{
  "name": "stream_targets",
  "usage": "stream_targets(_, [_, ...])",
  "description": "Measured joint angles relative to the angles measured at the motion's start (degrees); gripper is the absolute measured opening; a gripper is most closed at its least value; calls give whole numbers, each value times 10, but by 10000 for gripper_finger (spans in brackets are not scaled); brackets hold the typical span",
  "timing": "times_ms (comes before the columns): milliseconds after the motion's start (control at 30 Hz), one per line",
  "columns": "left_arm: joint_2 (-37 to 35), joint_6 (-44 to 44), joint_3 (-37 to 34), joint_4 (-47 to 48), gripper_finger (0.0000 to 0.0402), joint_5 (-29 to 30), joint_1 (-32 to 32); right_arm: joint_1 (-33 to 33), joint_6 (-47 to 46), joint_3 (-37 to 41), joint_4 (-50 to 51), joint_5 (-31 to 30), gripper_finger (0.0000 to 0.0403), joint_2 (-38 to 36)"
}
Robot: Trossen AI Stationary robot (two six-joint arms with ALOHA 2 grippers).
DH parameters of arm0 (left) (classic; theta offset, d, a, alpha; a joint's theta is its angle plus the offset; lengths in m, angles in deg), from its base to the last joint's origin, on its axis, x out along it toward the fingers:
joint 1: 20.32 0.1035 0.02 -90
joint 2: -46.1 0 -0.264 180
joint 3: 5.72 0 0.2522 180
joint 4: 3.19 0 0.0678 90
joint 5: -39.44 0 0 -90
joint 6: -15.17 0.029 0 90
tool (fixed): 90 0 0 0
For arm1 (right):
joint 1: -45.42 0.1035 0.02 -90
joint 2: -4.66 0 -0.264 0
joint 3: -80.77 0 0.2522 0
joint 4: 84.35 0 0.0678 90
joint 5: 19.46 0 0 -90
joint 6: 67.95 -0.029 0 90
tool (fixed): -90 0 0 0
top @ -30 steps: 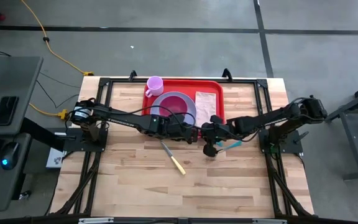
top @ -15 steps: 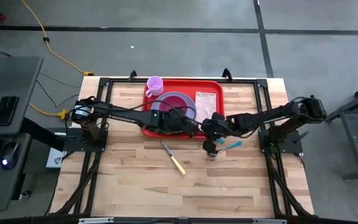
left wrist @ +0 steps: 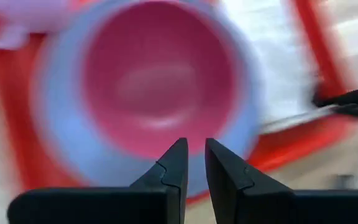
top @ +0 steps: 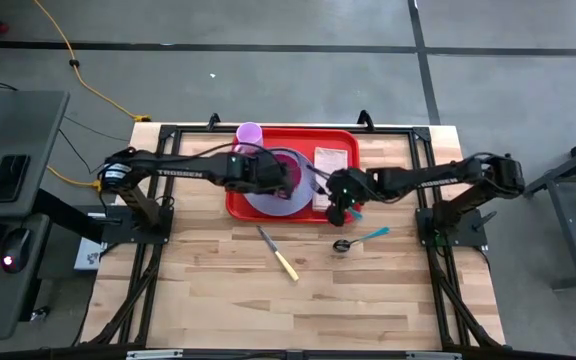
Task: Set up tray
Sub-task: Put the blue fork in the center of the light pink napkin
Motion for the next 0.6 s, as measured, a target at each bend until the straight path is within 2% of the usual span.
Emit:
stream_targets(133, [-13, 23, 0, 92, 86, 33, 26, -41, -28, 0, -12, 6, 0, 0])
stream_targets(267, [-20, 82, 0, 162, 86, 65, 62, -78, -82, 0, -40, 16, 0, 0])
stream_targets(433, [-22, 162, 0, 221, 86, 105, 109, -109, -150, 0, -74, 11, 0, 0])
stream_targets(600, [-22, 214, -9, 245, 86, 170, 148, -123, -214, 0, -86, -7, 0, 0])
